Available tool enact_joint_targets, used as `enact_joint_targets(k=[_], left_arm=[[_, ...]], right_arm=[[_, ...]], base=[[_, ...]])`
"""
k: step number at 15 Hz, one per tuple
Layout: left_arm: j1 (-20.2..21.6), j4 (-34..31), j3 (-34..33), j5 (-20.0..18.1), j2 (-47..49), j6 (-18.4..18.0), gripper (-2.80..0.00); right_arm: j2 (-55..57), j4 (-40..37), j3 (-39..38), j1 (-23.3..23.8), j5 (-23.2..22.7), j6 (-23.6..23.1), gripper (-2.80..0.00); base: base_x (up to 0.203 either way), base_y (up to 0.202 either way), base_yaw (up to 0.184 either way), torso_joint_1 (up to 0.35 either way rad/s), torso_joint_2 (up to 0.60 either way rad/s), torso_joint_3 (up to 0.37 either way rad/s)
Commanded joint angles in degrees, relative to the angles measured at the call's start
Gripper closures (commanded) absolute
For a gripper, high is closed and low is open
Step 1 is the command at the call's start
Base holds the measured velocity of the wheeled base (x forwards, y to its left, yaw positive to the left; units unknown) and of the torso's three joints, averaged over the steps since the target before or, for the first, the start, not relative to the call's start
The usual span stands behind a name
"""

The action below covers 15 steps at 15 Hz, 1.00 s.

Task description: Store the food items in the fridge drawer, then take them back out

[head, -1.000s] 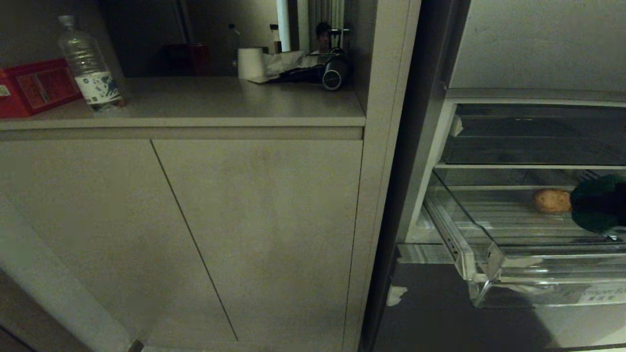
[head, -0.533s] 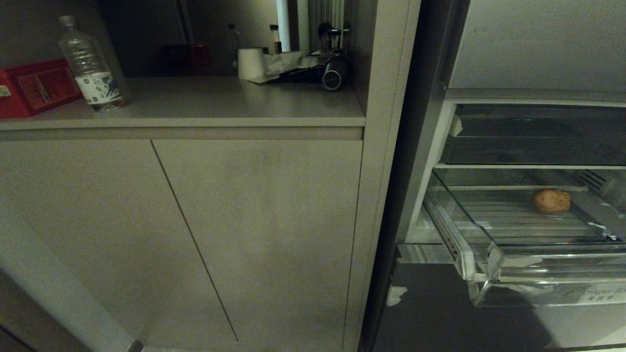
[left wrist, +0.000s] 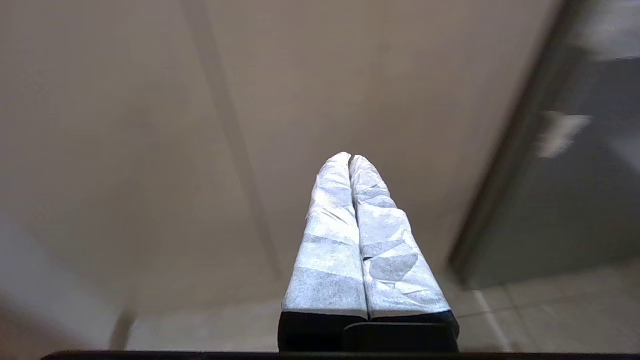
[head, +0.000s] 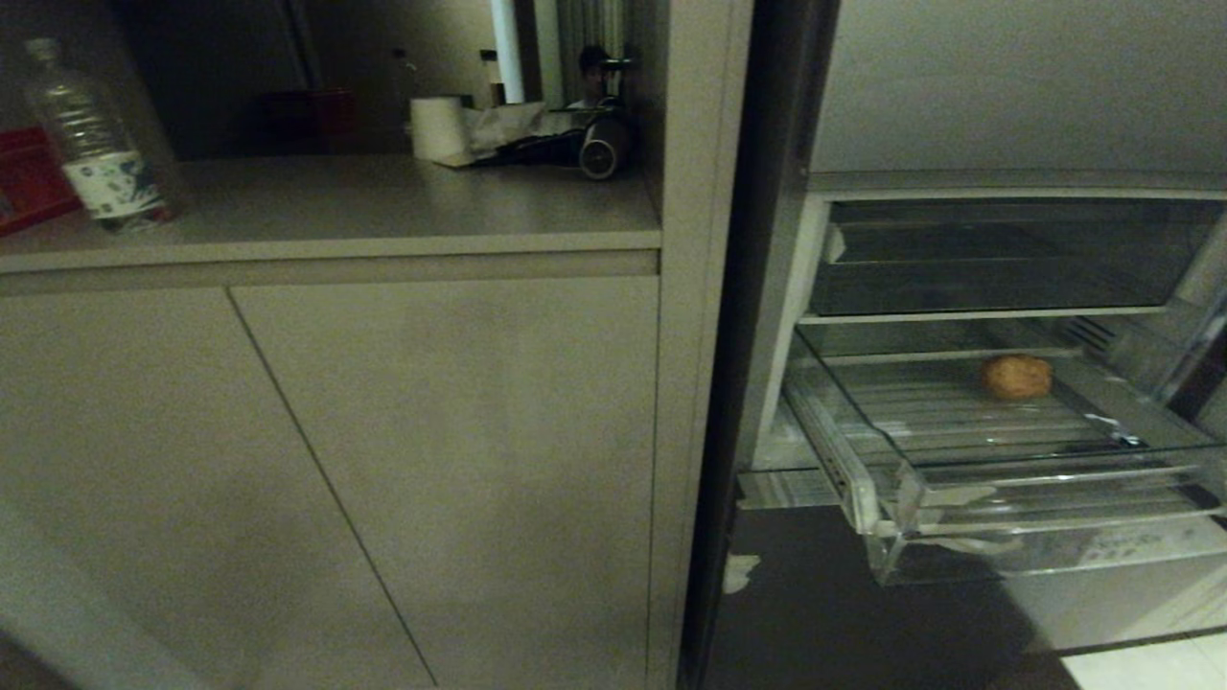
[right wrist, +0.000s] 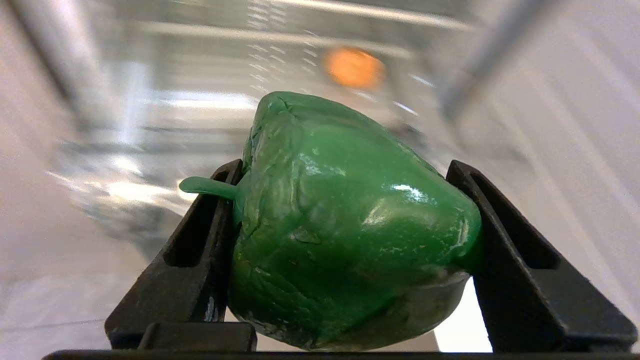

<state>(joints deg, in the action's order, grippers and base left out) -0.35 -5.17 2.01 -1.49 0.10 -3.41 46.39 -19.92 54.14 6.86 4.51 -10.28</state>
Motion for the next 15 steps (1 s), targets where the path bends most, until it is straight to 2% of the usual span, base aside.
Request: enact_joint_targets(k=[1,6,10,11,13,15], left_arm=[[0.0,-0.02,0.01,-0.01,0.08,-0.01,0.0],[0.0,-0.02,0.01,-0.01,0.08,-0.01,0.0],[0.0,-0.02,0.01,-0.01,0.08,-0.01,0.0],[0.0,-0.02,0.01,-0.01,0.08,-0.01,0.0],[0.0,-0.02,0.01,-0.01,0.08,-0.01,0.0],[0.0,-0.02,0.01,-0.01,0.08,-0.01,0.0]], right_arm=[[-0.27,-0.12,0.0,0.0,0.06,-0.09,0.0],[-2.73,-0.12,-0.9,0.08,0.55,-0.01,0.0],[-5.98,-0.2,-3.01,0.07,4.09,1.12,0.0],[-6.11,-0.18,-2.81,0.41,7.24,2.04,0.0],[-3.52,0.59,-1.23,1.86,17.64,5.93,0.0],[0.24,2.01,-0.14,2.43,23.56,15.27,0.0]], base=[[0.0,0.008,-0.177,0.007,0.0,0.007],[0.001,0.01,-0.177,0.003,0.0,0.003],[-0.002,0.006,-0.152,0.001,0.0,0.002],[-0.002,0.0,-0.065,0.0,0.0,0.0],[0.0,0.0,0.0,0.0,0.0,0.0],[0.0,0.0,0.0,0.0,0.0,0.0]])
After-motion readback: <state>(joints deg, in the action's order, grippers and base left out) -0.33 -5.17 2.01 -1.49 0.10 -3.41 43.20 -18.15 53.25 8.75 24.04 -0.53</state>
